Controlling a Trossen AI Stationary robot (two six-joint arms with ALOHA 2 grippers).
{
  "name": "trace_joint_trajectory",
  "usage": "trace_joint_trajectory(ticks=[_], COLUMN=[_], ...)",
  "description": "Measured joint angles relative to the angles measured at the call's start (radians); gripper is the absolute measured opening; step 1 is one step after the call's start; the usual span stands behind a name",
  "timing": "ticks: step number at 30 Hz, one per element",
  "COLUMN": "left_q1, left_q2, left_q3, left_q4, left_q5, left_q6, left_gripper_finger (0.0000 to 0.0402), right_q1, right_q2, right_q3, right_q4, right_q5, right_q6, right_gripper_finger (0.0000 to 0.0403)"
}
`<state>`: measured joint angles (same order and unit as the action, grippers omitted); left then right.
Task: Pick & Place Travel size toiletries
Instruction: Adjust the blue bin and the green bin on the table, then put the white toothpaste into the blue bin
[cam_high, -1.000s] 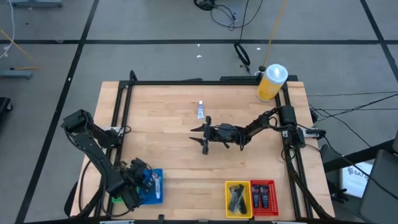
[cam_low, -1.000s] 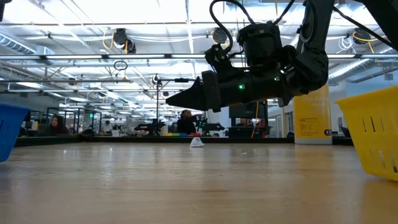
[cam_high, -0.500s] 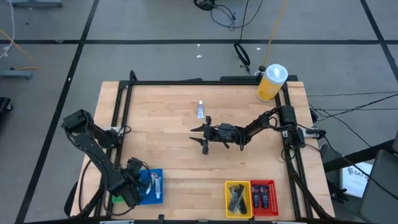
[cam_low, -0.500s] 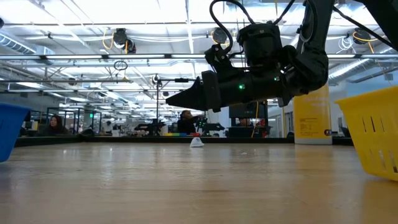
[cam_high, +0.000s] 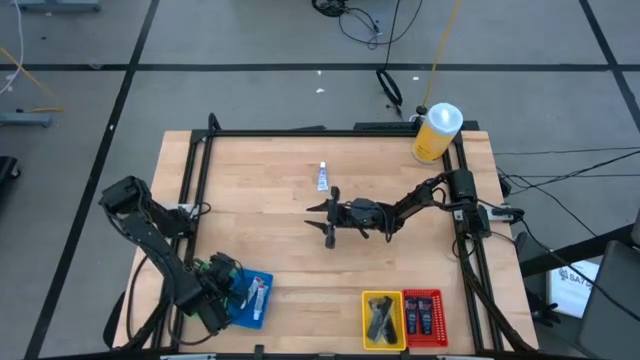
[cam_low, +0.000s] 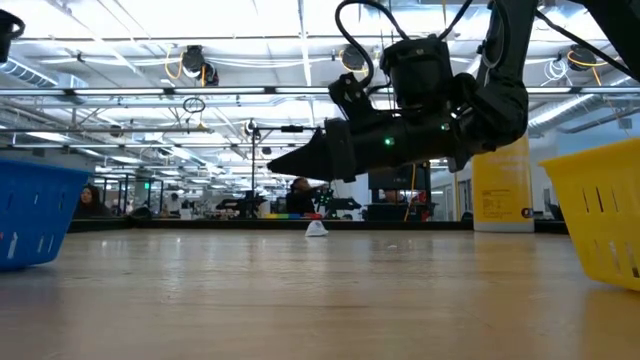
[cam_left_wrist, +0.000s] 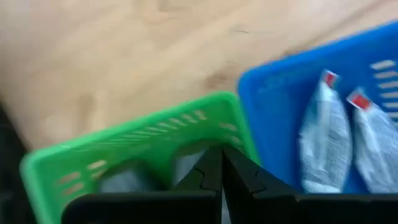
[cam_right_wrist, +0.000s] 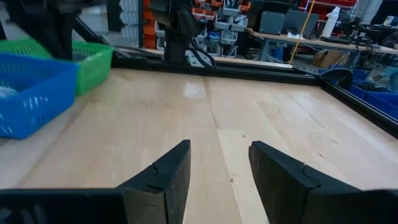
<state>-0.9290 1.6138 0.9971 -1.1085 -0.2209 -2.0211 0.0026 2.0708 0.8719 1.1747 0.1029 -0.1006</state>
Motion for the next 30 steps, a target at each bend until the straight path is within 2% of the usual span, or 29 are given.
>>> trace_joint_trajectory(ticks=[3, 7, 10, 13, 16, 20, 23, 25, 28, 30], left_q1=[0.02, 0.095, 0.211, 0.395, 0.601, 0.845, 0.985, 1.062, 1.142, 1.17], left_q2=[-0.017, -0.076, -0.129, -0.156, -0.156, -0.155, -0.154, -0.146, -0.112, -0.076], left_q3=[0.031, 0.064, 0.051, 0.022, -0.002, -0.054, -0.1, -0.127, -0.144, -0.143], left_q4=[-0.084, -0.165, -0.165, -0.131, 0.04, 0.466, 0.824, 1.04, 1.211, 1.257], left_q5=[-0.005, -0.156, -0.302, -0.386, -0.465, -0.479, -0.392, -0.287, -0.146, -0.111], left_q6=[0.001, 0.082, 0.255, 0.495, 0.78, 1.173, 1.44, 1.541, 1.619, 1.635], left_gripper_finger=[0.0006, 0.0006, 0.0002, 0.0008, 0.0011, 0.0012, 0.0014, 0.0023, 0.006, 0.0095], right_q1=[-0.011, -0.032, -0.047, -0.068, -0.095, -0.107, -0.1, -0.084, -0.043, -0.009], right_q2=[-0.033, -0.215, -0.36, -0.482, -0.541, -0.559, -0.555, -0.556, -0.556, -0.556], right_q3=[-0.025, -0.108, -0.203, -0.301, -0.389, -0.493, -0.557, -0.591, -0.638, -0.655], right_q4=[-0.035, -0.13, -0.197, -0.196, -0.192, -0.132, -0.119, -0.117, -0.1, -0.088], right_q5=[0.045, 0.216, 0.311, 0.317, 0.32, 0.319, 0.316, 0.316, 0.317, 0.326], right_q6=[-0.037, -0.102, -0.086, 0.003, 0.085, 0.165, 0.245, 0.304, 0.373, 0.402], right_gripper_finger=[0.0155, 0.0155, 0.0155, 0.0155, 0.0155, 0.0155, 0.0155, 0.0155, 0.0155, 0.0155])
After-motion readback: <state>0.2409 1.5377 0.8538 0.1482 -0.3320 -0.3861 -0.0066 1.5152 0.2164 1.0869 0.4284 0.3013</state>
